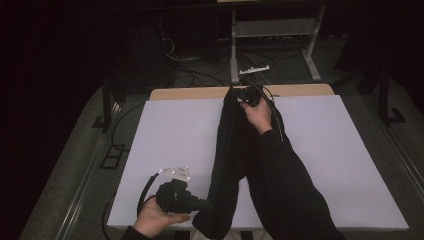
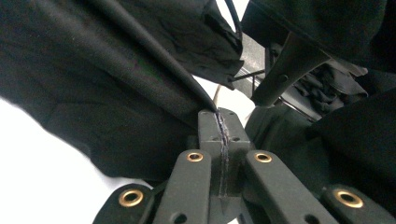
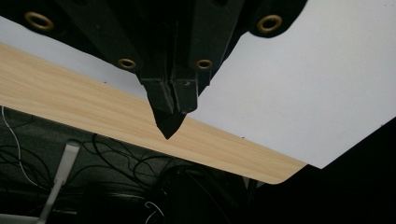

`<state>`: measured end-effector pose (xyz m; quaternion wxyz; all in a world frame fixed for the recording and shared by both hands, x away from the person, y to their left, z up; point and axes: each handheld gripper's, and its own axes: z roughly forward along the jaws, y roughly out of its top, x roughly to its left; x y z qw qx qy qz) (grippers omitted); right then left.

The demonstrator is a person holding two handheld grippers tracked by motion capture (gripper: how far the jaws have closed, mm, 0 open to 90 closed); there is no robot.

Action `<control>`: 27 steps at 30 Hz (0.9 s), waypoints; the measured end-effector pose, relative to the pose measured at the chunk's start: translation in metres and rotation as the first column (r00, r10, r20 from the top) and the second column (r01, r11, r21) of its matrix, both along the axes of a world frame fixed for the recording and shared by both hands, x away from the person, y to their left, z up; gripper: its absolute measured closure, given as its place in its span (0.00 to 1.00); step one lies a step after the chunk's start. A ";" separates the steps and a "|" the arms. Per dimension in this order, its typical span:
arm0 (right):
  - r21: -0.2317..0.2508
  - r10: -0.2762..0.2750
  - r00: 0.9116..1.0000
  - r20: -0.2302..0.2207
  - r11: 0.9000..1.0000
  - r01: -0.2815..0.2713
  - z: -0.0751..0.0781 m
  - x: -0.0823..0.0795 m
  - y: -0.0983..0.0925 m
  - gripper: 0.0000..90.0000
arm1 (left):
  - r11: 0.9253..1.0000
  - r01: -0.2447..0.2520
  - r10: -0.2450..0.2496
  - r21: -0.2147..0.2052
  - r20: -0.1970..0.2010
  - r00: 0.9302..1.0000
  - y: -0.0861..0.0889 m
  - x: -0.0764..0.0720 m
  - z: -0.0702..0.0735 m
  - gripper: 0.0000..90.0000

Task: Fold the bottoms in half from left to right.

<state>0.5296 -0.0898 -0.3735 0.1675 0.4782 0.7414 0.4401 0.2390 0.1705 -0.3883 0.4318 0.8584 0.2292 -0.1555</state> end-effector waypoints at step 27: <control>0.017 -0.036 0.999 -0.017 0.999 0.036 -0.001 -0.004 -0.042 0.96 | 0.994 0.110 -0.109 -0.014 0.019 0.994 -0.055 0.002 0.013 0.99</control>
